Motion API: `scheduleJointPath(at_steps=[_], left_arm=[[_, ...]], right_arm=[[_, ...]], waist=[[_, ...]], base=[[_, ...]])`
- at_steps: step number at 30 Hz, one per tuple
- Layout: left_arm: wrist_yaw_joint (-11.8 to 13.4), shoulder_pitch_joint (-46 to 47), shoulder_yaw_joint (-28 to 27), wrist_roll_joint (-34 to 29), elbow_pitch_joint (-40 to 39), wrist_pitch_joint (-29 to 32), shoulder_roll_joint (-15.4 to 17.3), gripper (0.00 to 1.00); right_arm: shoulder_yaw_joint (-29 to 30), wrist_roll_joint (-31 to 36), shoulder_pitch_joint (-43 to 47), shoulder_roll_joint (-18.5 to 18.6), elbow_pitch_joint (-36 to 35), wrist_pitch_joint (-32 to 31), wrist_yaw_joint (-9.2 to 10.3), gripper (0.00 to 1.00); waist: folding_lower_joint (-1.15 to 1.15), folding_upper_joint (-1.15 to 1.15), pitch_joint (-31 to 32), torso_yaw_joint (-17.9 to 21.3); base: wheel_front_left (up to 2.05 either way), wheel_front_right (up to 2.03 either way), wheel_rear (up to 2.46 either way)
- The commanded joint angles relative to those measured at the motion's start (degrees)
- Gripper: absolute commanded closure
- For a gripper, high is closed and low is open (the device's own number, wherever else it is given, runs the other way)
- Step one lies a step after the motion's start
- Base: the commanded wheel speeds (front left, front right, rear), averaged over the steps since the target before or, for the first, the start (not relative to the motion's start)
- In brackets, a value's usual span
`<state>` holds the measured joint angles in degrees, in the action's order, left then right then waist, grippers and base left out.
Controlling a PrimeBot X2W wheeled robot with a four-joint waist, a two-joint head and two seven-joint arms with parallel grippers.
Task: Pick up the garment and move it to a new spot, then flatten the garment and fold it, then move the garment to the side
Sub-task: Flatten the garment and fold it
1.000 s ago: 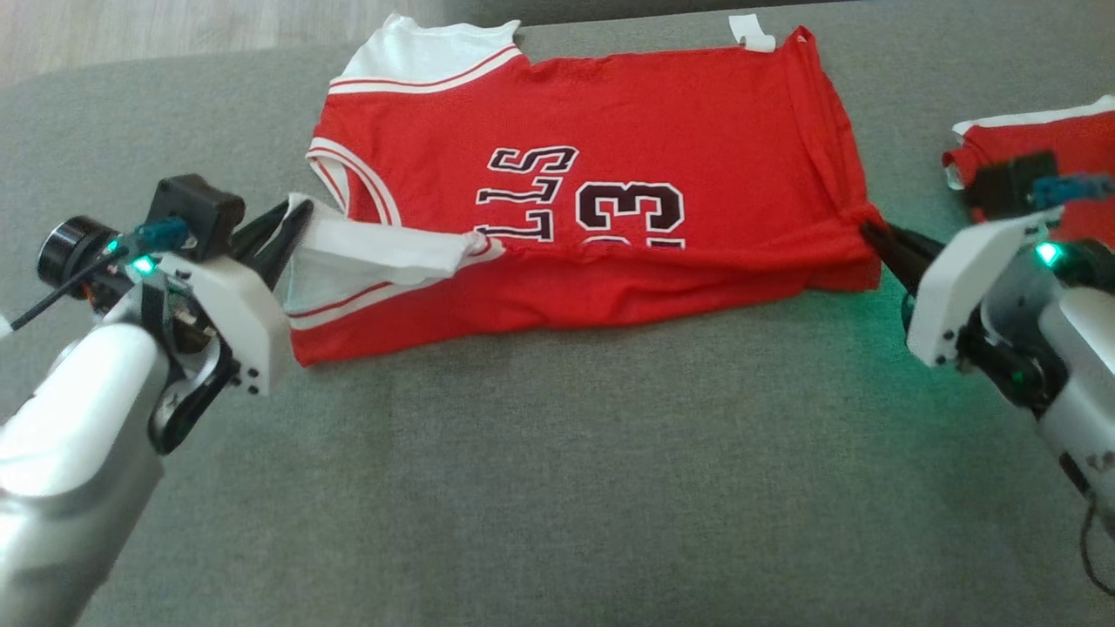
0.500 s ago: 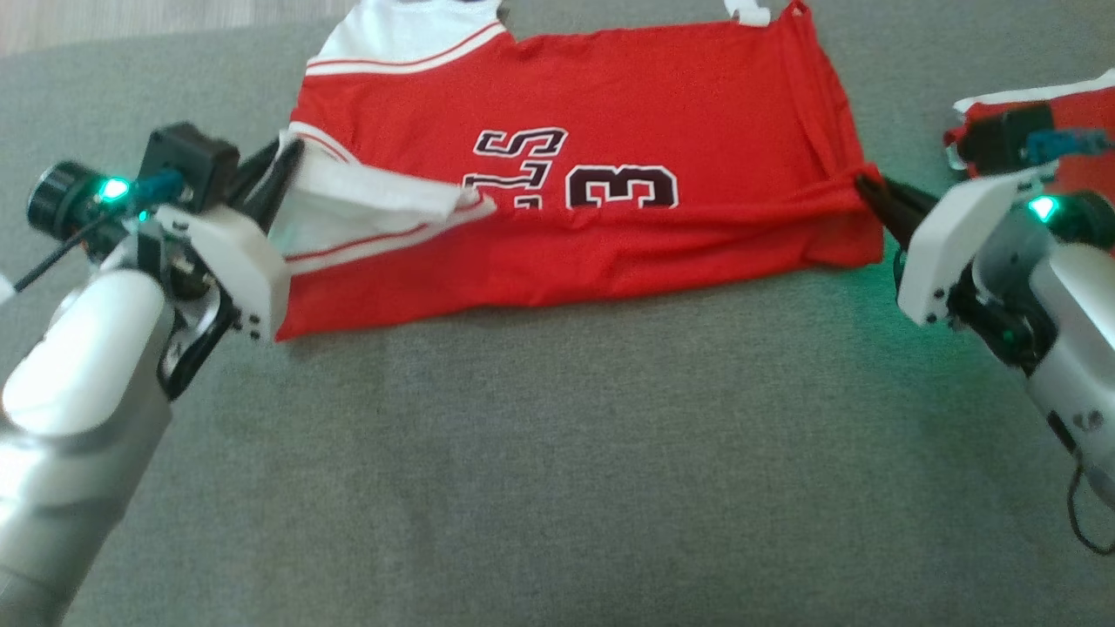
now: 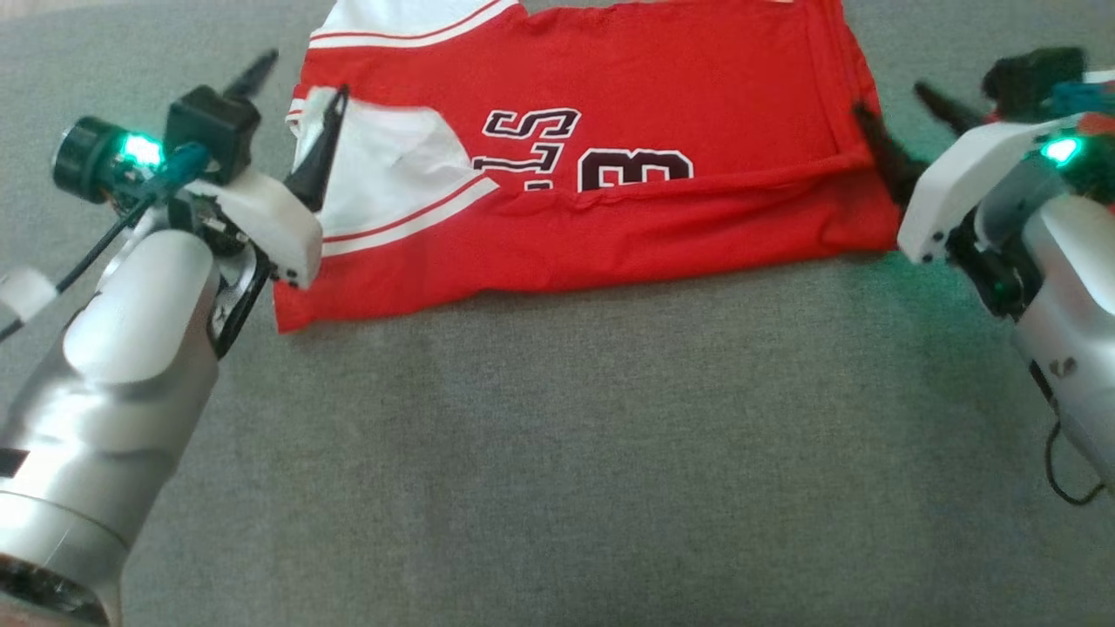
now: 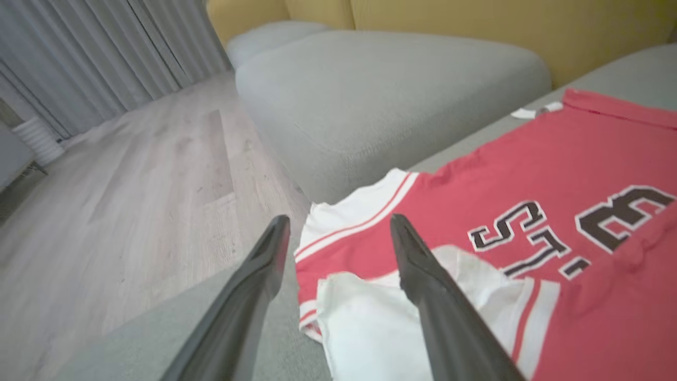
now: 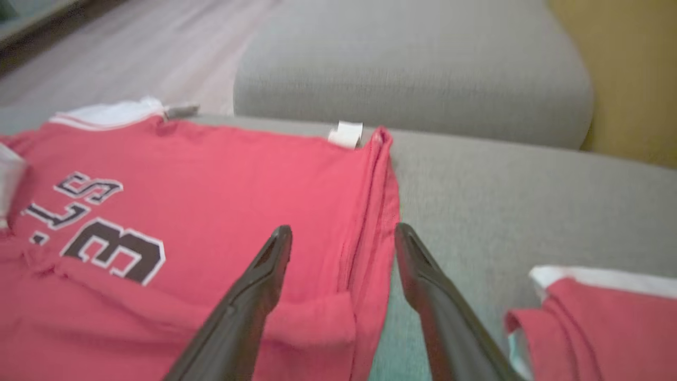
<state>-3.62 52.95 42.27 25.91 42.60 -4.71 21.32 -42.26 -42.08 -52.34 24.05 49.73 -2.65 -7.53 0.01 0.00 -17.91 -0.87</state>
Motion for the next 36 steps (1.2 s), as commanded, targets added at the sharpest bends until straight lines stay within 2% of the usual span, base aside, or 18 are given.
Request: scheduleJointPath(at_steps=[1, 6, 10, 14, 17, 20, 25, 30, 36], left_arm=[[1.12, 3.42, -2.95, -0.26, -0.75, -2.13, 1.93, 0.00], [5.91, 1.81, -7.63, 1.94, -1.70, -9.23, 0.02, 0.00], [9.54, -3.37, -12.37, 3.06, -7.86, -10.22, -1.12, 0.00], [12.54, -12.94, -17.52, 1.55, -17.42, -10.26, -2.26, 0.00], [14.15, -20.57, -20.78, 0.19, -22.76, -10.27, -3.96, 0.00], [14.90, -26.97, -22.69, -1.97, -26.21, -10.28, -5.62, 0.00], [14.76, -34.70, -25.01, -4.51, -27.65, -10.28, -8.29, 0.00], [13.31, -38.40, -27.43, -6.20, -27.58, -10.28, -10.67, 0.00], [11.43, -37.85, -30.20, -8.04, -25.61, -10.29, -12.17, 0.00]], right_arm=[[0.98, 0.63, -1.15, -0.31, -0.53, 2.68, 0.04, 0.00], [6.52, 2.02, -0.42, -3.09, 1.93, 14.92, 0.04, 0.00], [13.66, 3.84, 2.07, -5.84, 0.87, 17.53, 0.04, 0.00], [25.97, 9.86, 8.80, -9.76, -8.10, 17.62, 0.04, 0.00], [34.44, 15.85, 16.55, -14.89, -14.92, 17.63, 0.04, 0.00], [38.25, 22.32, 24.12, -18.88, -20.78, 17.64, 0.04, 0.00], [40.92, 27.59, 34.74, -21.03, -27.18, 17.64, 0.04, 0.00], [39.85, 24.43, 40.83, -21.15, -30.33, 17.64, 0.04, 0.00], [39.47, 23.95, 41.29, -21.16, -32.37, 17.65, 0.04, 0.00]], waist=[[-0.01, 0.00, 0.49, 0.09], [-0.01, 0.00, 3.32, 0.03], [-0.01, 0.00, 6.25, -0.10], [-0.01, 0.00, 9.02, -0.16], [-0.01, 0.00, 11.01, -0.45], [-0.01, 0.00, 12.49, -0.70], [-0.01, 0.00, 13.92, -1.05], [-0.01, 0.00, 13.94, -1.01], [-0.01, 0.00, 12.58, 0.09]], base=[[0.00, 0.00, 0.00], [0.00, 0.00, 0.00], [0.00, 0.00, 0.00], [0.00, 0.00, 0.00], [0.00, 0.00, 0.00], [0.00, 0.00, 0.00], [0.00, 0.00, 0.00], [0.00, 0.00, 0.00], [0.00, 0.00, 0.00]])
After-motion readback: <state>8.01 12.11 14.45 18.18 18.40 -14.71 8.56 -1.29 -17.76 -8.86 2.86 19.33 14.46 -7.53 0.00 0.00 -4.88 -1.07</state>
